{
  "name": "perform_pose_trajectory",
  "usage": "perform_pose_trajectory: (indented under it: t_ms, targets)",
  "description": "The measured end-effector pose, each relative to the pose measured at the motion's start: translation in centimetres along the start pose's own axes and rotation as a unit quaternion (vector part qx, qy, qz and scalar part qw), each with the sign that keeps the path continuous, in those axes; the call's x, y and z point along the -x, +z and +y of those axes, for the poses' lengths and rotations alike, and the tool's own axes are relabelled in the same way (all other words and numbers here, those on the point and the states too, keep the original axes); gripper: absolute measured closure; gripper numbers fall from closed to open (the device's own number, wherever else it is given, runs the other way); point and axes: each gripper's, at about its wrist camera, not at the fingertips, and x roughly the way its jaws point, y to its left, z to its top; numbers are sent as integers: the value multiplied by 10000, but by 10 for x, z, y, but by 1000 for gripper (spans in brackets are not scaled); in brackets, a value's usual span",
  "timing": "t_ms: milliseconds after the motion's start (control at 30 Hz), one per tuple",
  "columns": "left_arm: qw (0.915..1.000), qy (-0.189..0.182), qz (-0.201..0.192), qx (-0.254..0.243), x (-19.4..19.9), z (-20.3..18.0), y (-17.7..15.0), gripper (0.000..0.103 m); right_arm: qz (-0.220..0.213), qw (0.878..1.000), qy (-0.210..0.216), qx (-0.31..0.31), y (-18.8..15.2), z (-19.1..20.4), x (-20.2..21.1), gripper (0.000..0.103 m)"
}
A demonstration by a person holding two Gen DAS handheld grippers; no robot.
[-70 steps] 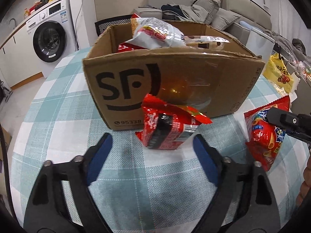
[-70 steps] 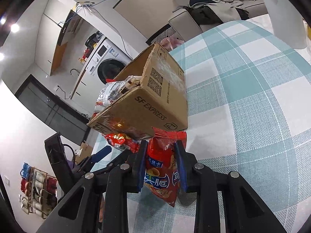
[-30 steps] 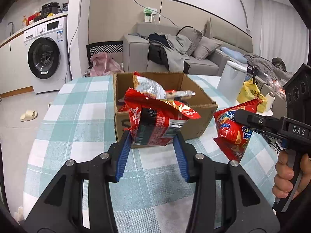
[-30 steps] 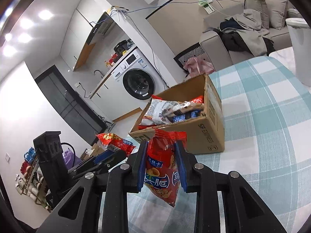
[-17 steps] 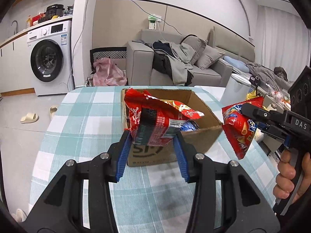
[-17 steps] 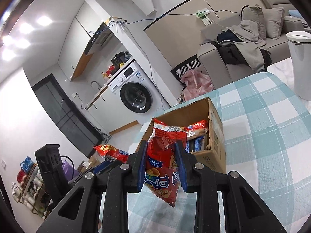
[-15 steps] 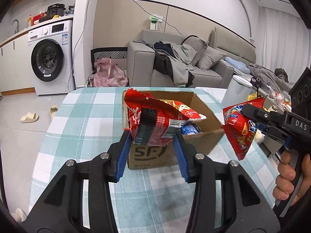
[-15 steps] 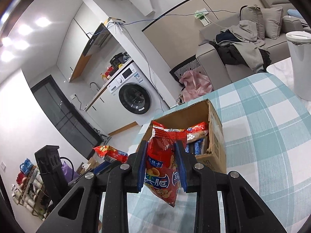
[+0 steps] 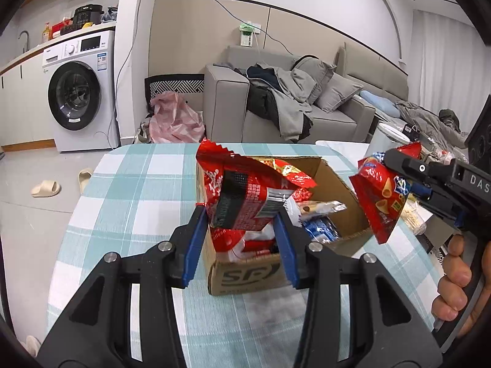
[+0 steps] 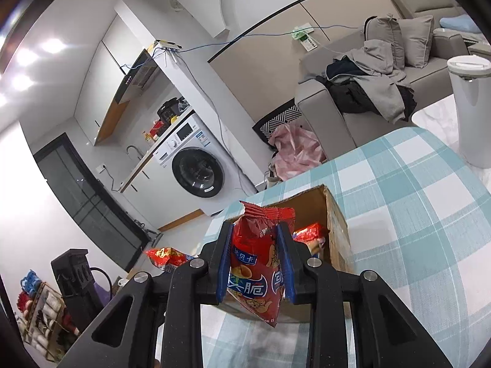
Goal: Organize snacks
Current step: 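Carry both red bags over the SF box and open both tools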
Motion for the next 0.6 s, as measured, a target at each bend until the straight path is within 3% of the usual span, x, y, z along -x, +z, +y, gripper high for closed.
perform_pose_trajectory:
  t_ms: [433,600]
  targets:
    - [9995,-32,319,-58,-63,-8,9,62,-47,9993,-355,-55,12,-9,-51,75]
    - [9987,3,467,-181,-86,-14,9,62,119,9984,-549,-7,7,-16,-75,75]
